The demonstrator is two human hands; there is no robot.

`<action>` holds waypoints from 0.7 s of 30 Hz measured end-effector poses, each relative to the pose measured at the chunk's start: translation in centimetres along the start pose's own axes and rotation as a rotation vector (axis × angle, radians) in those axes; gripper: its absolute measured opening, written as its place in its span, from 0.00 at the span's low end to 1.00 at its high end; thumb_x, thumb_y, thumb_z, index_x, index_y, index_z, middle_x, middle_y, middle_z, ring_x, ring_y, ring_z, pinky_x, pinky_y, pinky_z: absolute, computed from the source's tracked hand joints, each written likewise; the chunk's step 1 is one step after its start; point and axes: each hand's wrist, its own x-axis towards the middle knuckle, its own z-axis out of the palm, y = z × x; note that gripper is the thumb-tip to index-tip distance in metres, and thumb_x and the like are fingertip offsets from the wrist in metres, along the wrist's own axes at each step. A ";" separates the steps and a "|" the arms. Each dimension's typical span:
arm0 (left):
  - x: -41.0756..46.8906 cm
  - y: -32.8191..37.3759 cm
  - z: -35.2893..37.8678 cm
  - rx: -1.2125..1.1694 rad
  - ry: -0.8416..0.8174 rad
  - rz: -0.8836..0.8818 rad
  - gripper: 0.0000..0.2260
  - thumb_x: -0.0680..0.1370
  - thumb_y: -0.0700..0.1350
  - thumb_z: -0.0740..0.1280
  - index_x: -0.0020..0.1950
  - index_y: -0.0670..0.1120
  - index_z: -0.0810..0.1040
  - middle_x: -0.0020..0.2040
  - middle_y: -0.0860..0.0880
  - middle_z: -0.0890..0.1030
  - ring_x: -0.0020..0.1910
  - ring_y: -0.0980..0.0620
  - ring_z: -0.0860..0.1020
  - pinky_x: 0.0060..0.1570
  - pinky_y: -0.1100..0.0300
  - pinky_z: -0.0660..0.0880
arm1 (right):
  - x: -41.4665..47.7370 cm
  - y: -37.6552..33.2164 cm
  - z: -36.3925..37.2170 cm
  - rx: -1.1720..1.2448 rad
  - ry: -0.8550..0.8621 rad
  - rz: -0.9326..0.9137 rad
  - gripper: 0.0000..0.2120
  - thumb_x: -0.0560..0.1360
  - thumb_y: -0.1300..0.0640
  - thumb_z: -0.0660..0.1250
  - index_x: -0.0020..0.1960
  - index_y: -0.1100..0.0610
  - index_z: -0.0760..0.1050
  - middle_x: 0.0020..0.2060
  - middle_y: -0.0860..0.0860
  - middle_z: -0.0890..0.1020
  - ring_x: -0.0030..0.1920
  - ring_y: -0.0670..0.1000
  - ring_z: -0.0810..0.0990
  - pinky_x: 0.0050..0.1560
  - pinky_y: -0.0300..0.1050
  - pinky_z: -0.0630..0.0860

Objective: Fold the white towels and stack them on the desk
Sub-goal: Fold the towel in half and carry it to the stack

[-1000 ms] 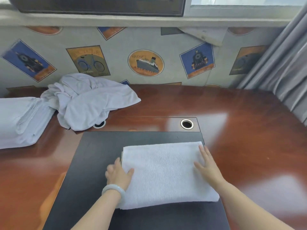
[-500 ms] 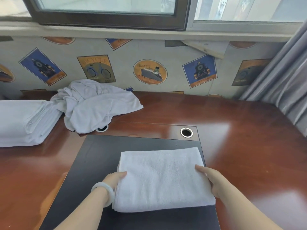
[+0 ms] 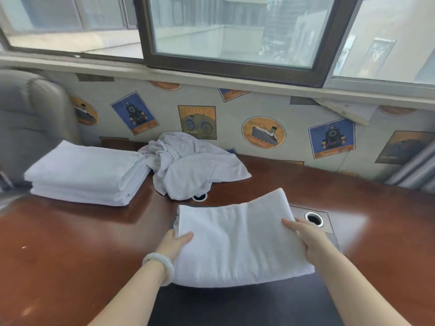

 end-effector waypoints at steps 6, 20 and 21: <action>-2.2 4.7 -17.4 -0.061 0.087 0.173 0.31 0.64 0.56 0.79 0.63 0.49 0.74 0.57 0.47 0.83 0.53 0.43 0.83 0.57 0.40 0.77 | -2.8 -2.6 15.3 0.100 -0.131 -0.066 0.12 0.72 0.58 0.74 0.55 0.56 0.82 0.48 0.57 0.86 0.48 0.62 0.85 0.50 0.61 0.81; 1.1 10.6 -34.7 0.198 0.317 0.217 0.10 0.77 0.54 0.71 0.55 0.52 0.76 0.53 0.50 0.82 0.52 0.47 0.81 0.59 0.46 0.76 | -0.2 -4.7 35.2 0.153 -0.279 0.023 0.12 0.72 0.60 0.74 0.54 0.61 0.81 0.44 0.59 0.86 0.44 0.60 0.85 0.39 0.50 0.80; 1.9 10.8 -35.9 0.208 0.318 0.210 0.14 0.75 0.56 0.71 0.57 0.51 0.76 0.54 0.50 0.83 0.52 0.48 0.82 0.59 0.45 0.76 | 0.4 -4.9 36.3 0.149 -0.293 0.040 0.12 0.72 0.60 0.73 0.55 0.61 0.81 0.43 0.60 0.86 0.43 0.60 0.85 0.39 0.50 0.80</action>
